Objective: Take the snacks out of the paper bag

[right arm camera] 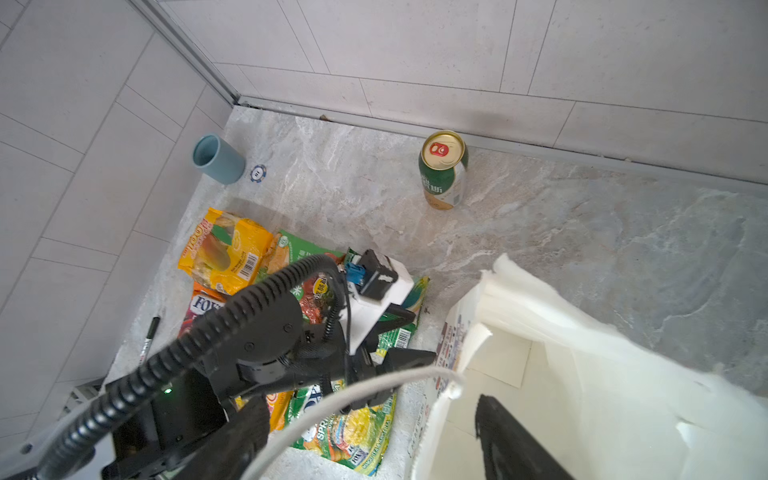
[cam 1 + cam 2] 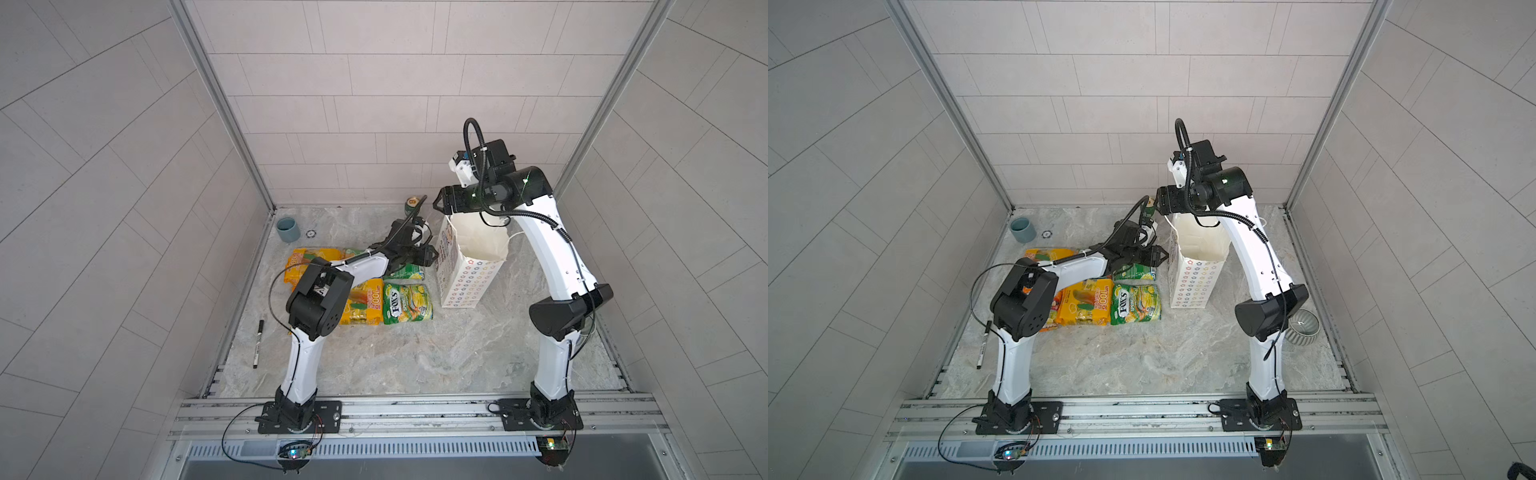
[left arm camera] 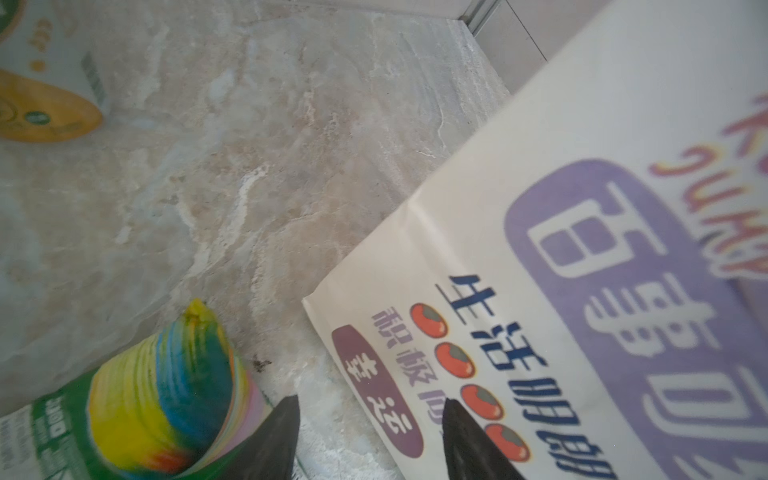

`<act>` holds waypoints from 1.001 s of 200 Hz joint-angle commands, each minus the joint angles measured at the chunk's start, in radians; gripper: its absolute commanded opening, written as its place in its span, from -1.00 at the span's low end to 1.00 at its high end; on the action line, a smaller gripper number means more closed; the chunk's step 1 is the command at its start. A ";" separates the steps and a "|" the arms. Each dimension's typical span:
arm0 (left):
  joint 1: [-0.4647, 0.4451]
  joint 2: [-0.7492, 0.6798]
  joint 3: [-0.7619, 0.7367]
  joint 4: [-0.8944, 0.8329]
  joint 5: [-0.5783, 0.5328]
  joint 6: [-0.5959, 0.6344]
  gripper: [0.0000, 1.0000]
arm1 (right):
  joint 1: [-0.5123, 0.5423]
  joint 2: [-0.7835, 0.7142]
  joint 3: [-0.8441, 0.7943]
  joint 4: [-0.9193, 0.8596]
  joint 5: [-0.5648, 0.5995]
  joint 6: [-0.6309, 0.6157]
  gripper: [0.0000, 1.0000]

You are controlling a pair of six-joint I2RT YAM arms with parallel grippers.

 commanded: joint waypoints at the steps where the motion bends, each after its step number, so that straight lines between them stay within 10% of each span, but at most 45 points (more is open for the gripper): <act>1: 0.042 -0.090 -0.065 0.052 0.003 -0.027 0.20 | 0.006 -0.055 -0.033 0.008 0.026 -0.029 0.61; 111: 0.214 -0.459 -0.184 -0.150 -0.219 0.103 0.39 | -0.016 -0.290 -0.168 0.198 -0.052 -0.052 0.99; 200: 0.272 -0.956 -0.760 0.202 -1.110 0.281 0.96 | -0.289 -1.159 -1.485 1.304 0.565 -0.153 0.99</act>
